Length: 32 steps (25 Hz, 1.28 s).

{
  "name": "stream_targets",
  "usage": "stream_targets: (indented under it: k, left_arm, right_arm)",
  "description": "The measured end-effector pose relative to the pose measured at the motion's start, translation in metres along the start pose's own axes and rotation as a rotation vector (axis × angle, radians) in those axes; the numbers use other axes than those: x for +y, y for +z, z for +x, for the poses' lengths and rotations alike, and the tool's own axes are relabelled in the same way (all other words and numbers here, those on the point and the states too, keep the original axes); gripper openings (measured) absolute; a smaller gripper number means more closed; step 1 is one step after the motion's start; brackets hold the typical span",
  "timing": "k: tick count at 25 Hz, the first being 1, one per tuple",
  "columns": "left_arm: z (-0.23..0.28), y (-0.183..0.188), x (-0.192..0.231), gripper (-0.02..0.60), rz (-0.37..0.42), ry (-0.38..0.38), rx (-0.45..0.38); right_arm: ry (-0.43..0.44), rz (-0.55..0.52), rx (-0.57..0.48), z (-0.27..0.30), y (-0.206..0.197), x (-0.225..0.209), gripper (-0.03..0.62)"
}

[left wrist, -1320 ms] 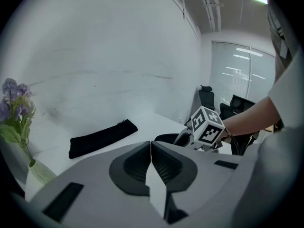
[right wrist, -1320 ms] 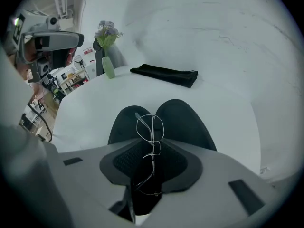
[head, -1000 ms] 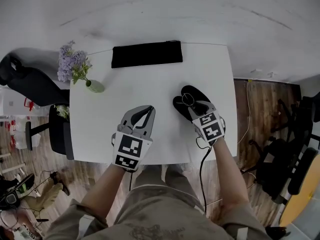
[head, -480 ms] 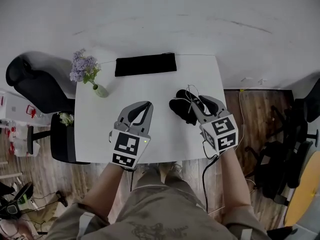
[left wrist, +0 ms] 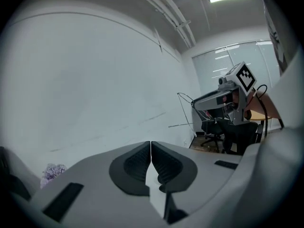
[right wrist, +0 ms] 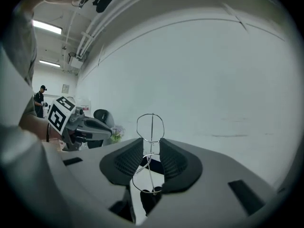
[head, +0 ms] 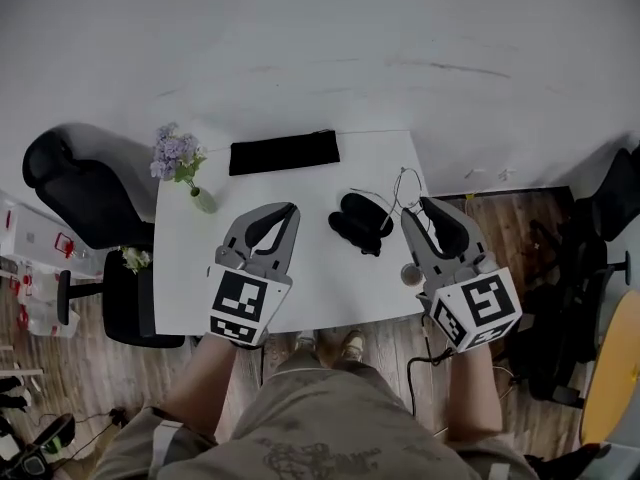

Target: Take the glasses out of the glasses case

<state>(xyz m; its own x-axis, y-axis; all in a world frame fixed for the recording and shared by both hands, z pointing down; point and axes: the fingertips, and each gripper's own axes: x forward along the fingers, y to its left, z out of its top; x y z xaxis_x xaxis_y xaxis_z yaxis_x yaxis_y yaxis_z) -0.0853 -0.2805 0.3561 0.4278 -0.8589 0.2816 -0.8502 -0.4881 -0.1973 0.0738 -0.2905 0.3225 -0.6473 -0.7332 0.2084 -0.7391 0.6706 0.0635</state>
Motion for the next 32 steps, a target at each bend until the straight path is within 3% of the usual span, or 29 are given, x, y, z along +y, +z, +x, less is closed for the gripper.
stream_targets:
  k: [10, 20, 32]
  left_arm:
    - [-0.040, 0.016, -0.009, 0.021, 0.029, 0.017, -0.036]
    - [-0.051, -0.014, -0.038, 0.021, -0.043, -0.026, 0.021]
    - [-0.050, -0.013, -0.040, 0.020, -0.035, -0.042, 0.023]
  right_arm:
    - [-0.098, 0.083, -0.074, -0.078, 0.011, 0.013, 0.126]
    - [-0.089, 0.090, 0.067, -0.092, -0.046, 0.027, 0.124]
    - [-0.101, 0.097, 0.081, -0.090, -0.049, 0.024, 0.124]
